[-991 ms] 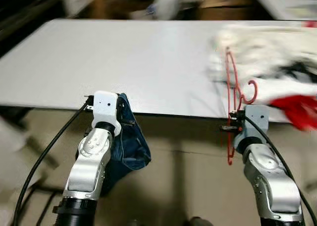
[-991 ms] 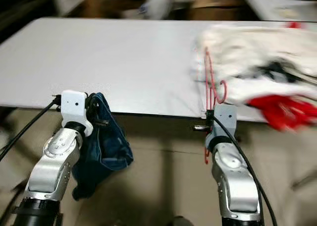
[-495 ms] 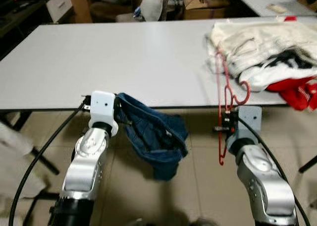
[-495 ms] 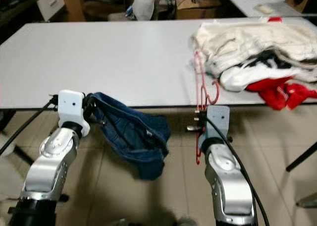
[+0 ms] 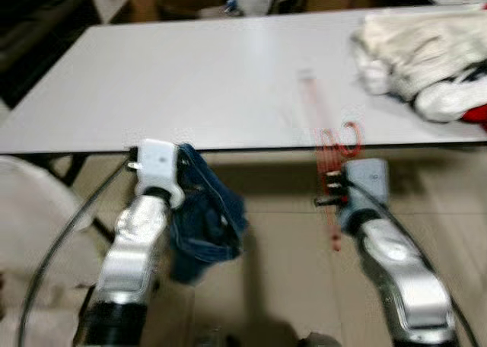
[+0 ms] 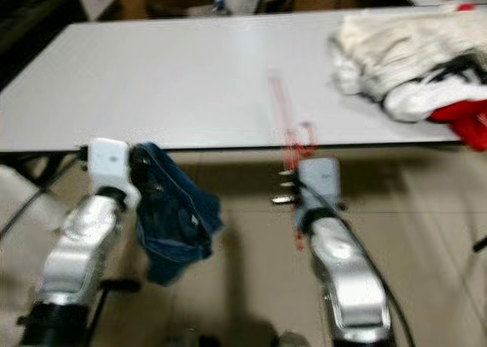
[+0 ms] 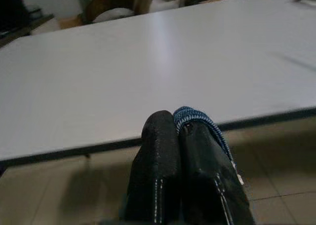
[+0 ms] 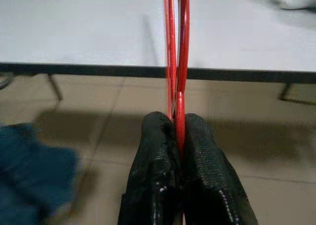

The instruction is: Hang hanger

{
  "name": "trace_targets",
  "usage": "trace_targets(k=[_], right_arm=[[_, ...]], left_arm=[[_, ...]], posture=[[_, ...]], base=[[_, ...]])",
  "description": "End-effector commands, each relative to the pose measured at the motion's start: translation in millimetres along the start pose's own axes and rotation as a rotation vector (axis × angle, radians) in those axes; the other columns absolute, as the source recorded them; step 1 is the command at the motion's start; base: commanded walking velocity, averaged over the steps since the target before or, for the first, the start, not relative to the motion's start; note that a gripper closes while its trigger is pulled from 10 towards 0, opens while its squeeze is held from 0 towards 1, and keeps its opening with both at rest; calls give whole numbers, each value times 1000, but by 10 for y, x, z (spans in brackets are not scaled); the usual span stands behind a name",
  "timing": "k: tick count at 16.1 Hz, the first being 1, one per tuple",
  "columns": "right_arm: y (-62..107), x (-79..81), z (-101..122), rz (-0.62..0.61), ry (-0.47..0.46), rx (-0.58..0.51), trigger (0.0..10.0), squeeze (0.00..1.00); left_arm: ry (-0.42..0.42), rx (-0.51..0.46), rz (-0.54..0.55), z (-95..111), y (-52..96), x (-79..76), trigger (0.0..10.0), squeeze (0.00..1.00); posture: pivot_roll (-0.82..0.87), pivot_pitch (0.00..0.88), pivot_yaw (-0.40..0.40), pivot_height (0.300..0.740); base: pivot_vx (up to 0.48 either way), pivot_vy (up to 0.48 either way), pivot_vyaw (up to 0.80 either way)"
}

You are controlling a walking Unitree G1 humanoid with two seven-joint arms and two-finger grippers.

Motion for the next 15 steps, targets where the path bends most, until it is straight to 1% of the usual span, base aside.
trace_targets(k=[1, 2, 3, 4, 5, 7, 8, 9, 10, 11, 12, 13, 14, 15], right_arm=[[16, -20, 136, -14, -8, -57, 10000, 0], [-3, -73, 155, -51, 8, -61, 10000, 0], [-25, -84, 165, -63, 19, -61, 10000, 0], [-38, -59, 176, -54, 68, -62, 10000, 0], [-41, -15, 189, -32, 92, -76, 10000, 0], [-28, 50, 225, 8, 50, -105, 10000, 0], [-24, 61, 199, 21, 30, -90, 10000, 0], [-22, 78, 177, 35, 34, -78, 10000, 0], [-16, 101, 146, 53, 45, -61, 10000, 0], [-18, 63, 185, 26, 33, -85, 10000, 0], [-32, -7, 218, -13, 21, -100, 10000, 0], [-35, -36, 219, -28, 7, -100, 10000, 0], [-40, -42, 220, -18, -35, -98, 10000, 0], [-39, -48, 221, -13, -56, -92, 10000, 0]], left_arm=[[-4, -18, 20, 52, 3, 82, 10000, 0], [6, -22, 20, 60, 3, 83, 10000, 0], [16, -25, 30, 74, 4, 91, 10000, 0], [25, -18, 34, 76, 0, 91, 10000, 0], [30, -33, 35, 107, -5, 91, 10000, 0], [37, -57, 40, 154, -25, 107, 10000, 0], [40, -59, 36, 166, -28, 112, 10000, 0], [46, -63, 34, 175, -28, 120, 10000, 0], [38, -70, 25, 196, -31, 125, 10000, 0], [17, -68, 19, 197, -32, 117, 10000, 0], [19, -64, 23, 192, -30, 116, 10000, 0], [21, -63, 26, 190, -28, 116, 10000, 0], [25, -64, 26, 192, -24, 114, 10000, 0], [27, -70, 18, 204, -20, 100, 10000, 0]], posture=[[-139, 76, 93, 740], [-139, 73, 92, 740], [-142, 68, 93, 740], [-144, 66, 92, 740], [-145, 61, 91, 740], [-142, 55, 89, 740], [-142, 49, 87, 740], [-143, 47, 87, 740], [-146, 45, 86, 740], [-147, 43, 84, 740], [-148, 42, 80, 740], [-150, 41, 78, 740], [-149, 41, 76, 740], [-148, 41, 72, 740]], base=[[0, 356, 0], [0, 0, 0], [0, 0, 0], [0, 0, 0], [0, 0, 0], [0, 0, 0], [0, 0, 0], [0, 0, 0], [240, 0, 800], [262, 0, 800], [281, 0, 0], [281, 0, 0], [289, 0, 0], [300, 0, 0]])
Point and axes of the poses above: a point about 5 cm out from each wrist's last joint towards the gripper, its own y axis pointing back from the gripper into the wrist, its own z axis along the axis of the wrist's last joint, x = y × z, the point moved 6 cm from there along -y, pointing out of the wrist towards the gripper, and after that the axes turned 6 degrees about -y, right-handed, at the moved point
